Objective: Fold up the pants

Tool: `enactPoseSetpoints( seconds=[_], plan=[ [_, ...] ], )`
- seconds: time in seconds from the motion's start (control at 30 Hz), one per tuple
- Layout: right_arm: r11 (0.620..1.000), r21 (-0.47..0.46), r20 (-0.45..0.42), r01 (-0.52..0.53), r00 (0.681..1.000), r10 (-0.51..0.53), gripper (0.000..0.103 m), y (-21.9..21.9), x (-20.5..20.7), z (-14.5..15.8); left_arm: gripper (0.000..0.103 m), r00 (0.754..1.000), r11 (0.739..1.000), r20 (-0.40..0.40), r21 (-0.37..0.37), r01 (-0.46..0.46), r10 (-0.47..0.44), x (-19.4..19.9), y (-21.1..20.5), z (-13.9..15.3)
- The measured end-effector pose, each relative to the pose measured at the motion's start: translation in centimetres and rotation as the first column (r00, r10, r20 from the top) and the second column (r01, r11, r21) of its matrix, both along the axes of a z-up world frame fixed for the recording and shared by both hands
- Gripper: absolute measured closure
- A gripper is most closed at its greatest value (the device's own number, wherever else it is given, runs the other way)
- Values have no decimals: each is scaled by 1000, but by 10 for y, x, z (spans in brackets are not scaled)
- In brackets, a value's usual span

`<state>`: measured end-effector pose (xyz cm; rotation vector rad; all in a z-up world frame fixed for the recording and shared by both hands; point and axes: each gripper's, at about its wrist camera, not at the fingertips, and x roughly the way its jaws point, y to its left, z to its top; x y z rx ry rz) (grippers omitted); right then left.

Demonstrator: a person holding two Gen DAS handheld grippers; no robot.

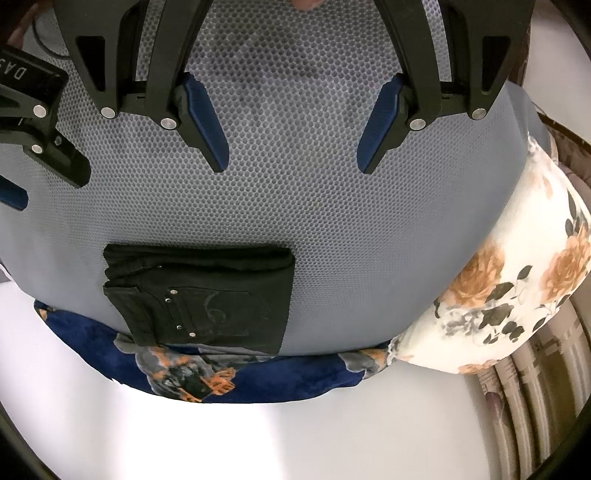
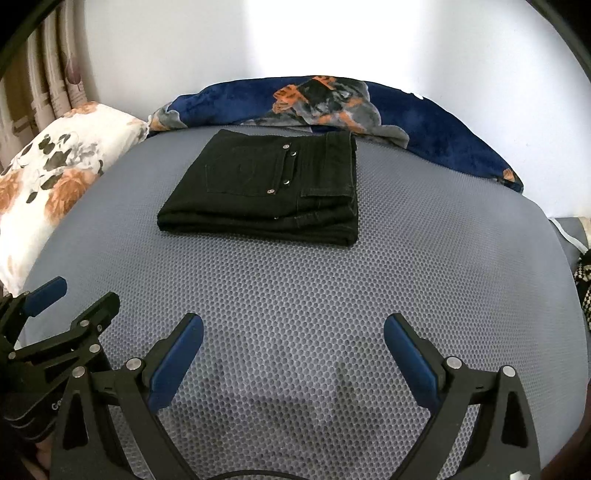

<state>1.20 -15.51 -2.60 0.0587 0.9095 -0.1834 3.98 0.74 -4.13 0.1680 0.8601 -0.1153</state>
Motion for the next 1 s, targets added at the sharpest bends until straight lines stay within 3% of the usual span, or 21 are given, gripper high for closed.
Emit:
enactPoseSetpoints(
  seconds=[1.0],
  plan=[
    [999, -33, -6, 0, 1000, 0, 6, 2, 3, -6, 31, 1000, 1000, -18, 5, 2, -2, 2, -3, -6]
  ],
)
